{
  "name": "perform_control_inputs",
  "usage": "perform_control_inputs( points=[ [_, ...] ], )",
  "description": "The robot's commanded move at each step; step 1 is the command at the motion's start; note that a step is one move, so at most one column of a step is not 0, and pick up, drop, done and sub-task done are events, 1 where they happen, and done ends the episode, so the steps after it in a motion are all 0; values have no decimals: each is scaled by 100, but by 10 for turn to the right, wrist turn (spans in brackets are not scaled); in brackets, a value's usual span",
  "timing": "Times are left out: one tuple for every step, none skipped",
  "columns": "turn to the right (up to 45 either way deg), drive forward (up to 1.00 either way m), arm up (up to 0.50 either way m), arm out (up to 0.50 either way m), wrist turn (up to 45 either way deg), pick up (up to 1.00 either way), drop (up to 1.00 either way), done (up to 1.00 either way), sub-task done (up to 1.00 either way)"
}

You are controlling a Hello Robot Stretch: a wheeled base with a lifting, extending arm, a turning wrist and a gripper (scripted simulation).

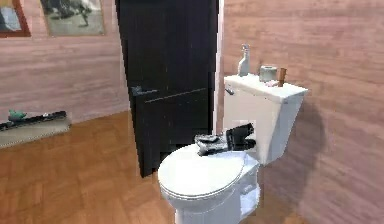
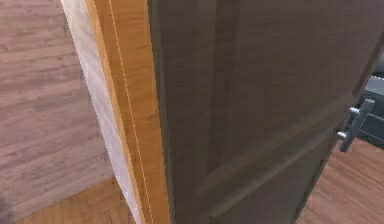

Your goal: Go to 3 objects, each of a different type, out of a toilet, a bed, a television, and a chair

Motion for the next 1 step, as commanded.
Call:
perform_control_inputs(
  points=[
    [-180,0,0,0,0,0,0,0,0]
  ],
)
